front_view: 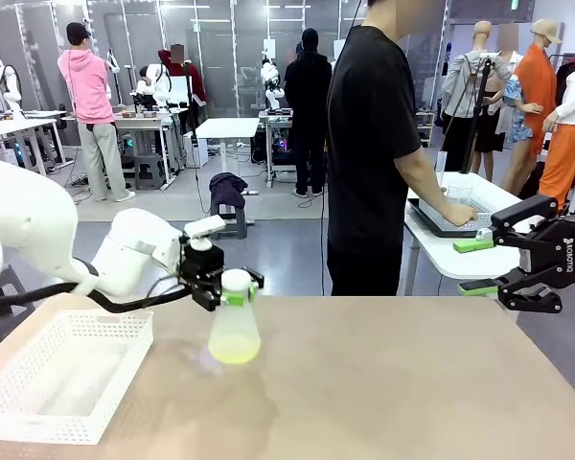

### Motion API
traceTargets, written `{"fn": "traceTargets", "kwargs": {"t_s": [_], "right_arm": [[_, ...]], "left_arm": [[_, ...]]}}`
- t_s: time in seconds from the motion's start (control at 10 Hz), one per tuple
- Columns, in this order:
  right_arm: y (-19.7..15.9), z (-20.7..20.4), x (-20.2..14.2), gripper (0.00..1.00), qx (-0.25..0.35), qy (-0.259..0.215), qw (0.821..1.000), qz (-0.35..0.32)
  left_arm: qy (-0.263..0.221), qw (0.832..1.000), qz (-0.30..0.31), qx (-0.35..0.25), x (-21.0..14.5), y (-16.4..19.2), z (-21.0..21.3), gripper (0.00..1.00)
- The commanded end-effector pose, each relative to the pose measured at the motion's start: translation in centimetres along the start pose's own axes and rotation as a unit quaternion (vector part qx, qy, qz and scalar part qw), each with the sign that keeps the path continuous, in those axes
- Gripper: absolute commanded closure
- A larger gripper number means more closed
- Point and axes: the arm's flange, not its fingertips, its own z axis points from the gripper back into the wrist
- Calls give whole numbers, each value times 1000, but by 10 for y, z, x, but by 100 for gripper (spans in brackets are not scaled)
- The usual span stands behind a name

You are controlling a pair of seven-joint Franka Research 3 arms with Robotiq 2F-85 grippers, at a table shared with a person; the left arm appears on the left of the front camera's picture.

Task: Prepare the solutions needed for the experiment.
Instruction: When the human places the Big flask in the center of the table, pick up the Big flask and place it in the left Organizing basket.

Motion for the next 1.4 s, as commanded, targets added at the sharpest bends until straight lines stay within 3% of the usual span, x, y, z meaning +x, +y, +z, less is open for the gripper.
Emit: {"fn": "traceTargets", "kwargs": {"t_s": [0.0, 0.4, 0.6, 1.0, 1.3], "right_arm": [[2, 0, 1, 45, 8, 1, 1000, 5], [2, 0, 1, 45, 8, 1, 1000, 5], [2, 0, 1, 45, 8, 1, 1000, 5], [2, 0, 1, 45, 8, 1, 1000, 5], [2, 0, 1, 45, 8, 1, 1000, 5]], "left_arm": [[3, 1000, -13, 21, 45, -27, 21, 96], [53, 986, -34, 155, 84, -115, 114, 96], [36, 977, -41, 206, 84, -163, 144, 96], [-27, 959, -44, 279, 40, -253, 181, 96], [-80, 957, -38, 278, -8, -289, 178, 96]]}}
